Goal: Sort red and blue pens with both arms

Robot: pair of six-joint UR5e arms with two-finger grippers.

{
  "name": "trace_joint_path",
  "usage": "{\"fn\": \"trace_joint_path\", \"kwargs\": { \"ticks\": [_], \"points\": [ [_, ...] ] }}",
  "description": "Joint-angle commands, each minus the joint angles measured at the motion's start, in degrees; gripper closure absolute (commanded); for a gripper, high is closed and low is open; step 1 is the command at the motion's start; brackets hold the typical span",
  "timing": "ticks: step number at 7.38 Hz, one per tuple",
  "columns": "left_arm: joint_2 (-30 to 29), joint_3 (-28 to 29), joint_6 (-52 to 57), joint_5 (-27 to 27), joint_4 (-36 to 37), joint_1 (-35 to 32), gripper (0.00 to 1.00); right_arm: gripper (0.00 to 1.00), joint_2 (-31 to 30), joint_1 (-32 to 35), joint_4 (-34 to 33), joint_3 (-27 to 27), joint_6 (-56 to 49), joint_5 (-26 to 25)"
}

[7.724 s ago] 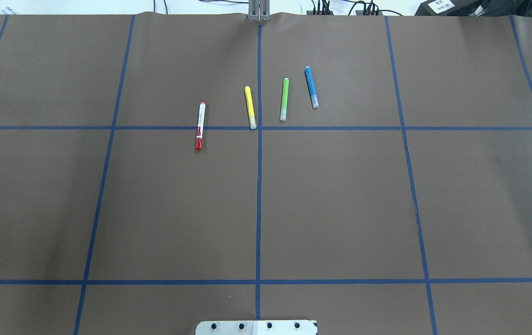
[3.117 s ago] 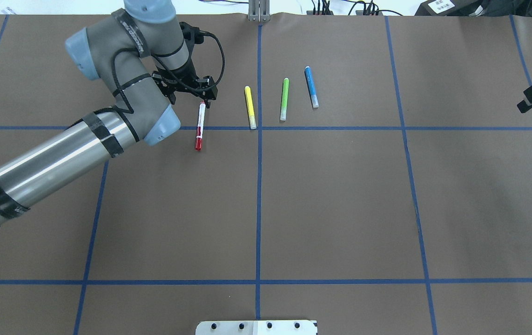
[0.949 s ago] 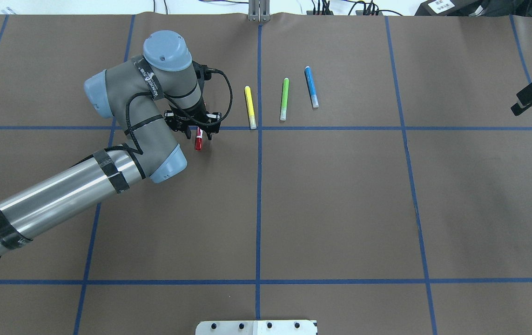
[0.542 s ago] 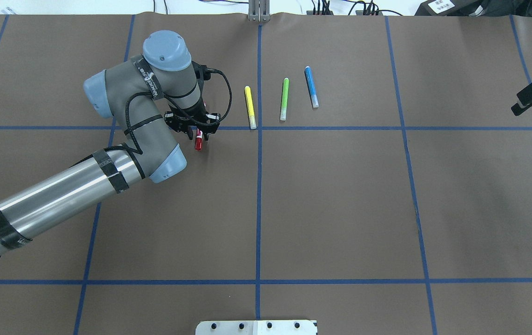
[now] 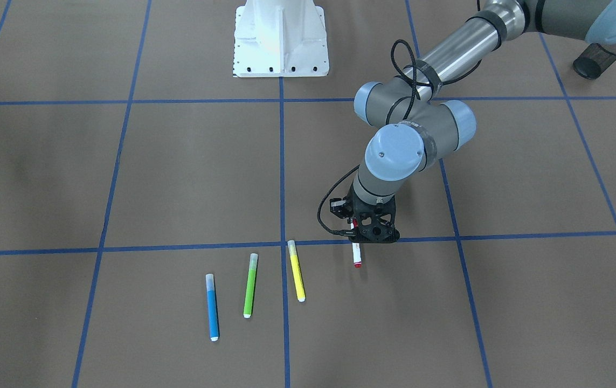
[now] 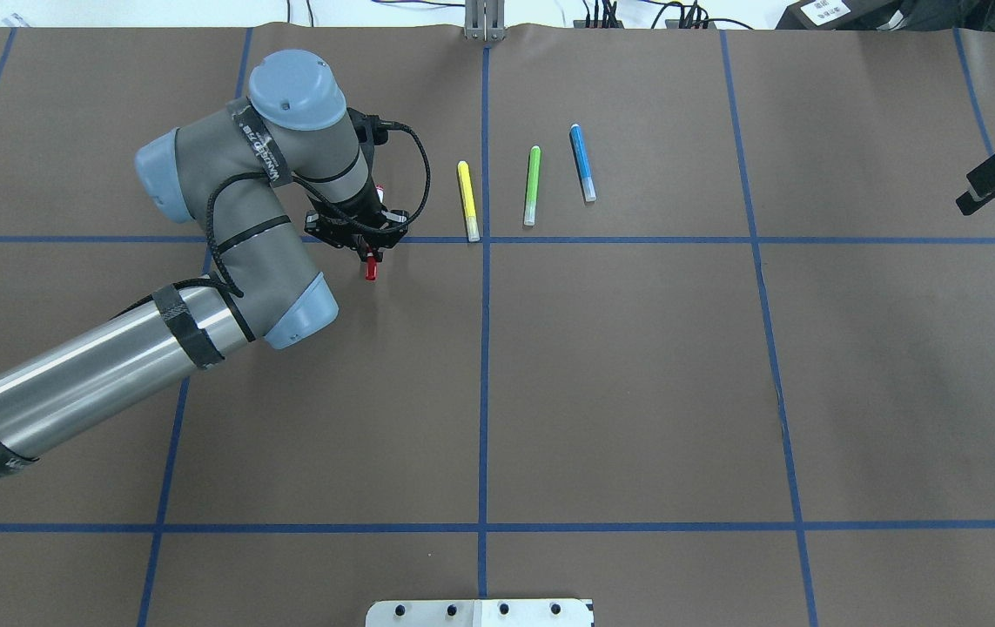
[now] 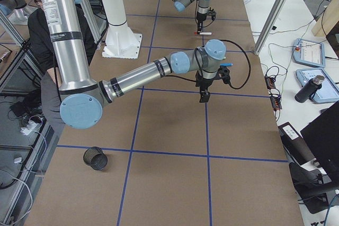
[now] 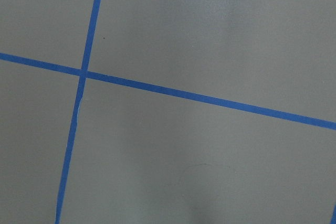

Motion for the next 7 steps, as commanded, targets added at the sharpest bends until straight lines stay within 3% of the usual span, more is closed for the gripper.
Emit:
{"fn": "trace_joint_path", "kwargs": {
  "ticks": [1, 3, 5, 6, 7],
  "points": [
    [1.0, -5.9, 0.7, -0.1, 6.8, -3.5, 1.0, 0.0, 0.1, -0.2, 1.6, 0.3, 0.5, -0.1],
    [5.8, -8.9, 4.7, -2.1, 7.1, -7.9, 1.0, 0.0, 0.4, -2.5, 5.3, 0.3, 2.6, 0.0],
    [10.8, -12.7, 8.8, -3.1, 7.1, -10.8, 1.0, 0.0, 10.5, -9.8, 5.3, -3.7, 15.9, -0.7],
    [11.3, -12.7, 9.0, -4.1, 7.1, -12.7, 1.0, 0.0, 16.5, -13.7, 5.4, -8.7, 20.8, -4.2],
    [12.1, -12.7, 9.0, -4.2, 6.5, -13.9, 1.0, 0.0, 21.9, -18.5, 5.4, -12.2, 25.3, -12.5]
  ]
}}
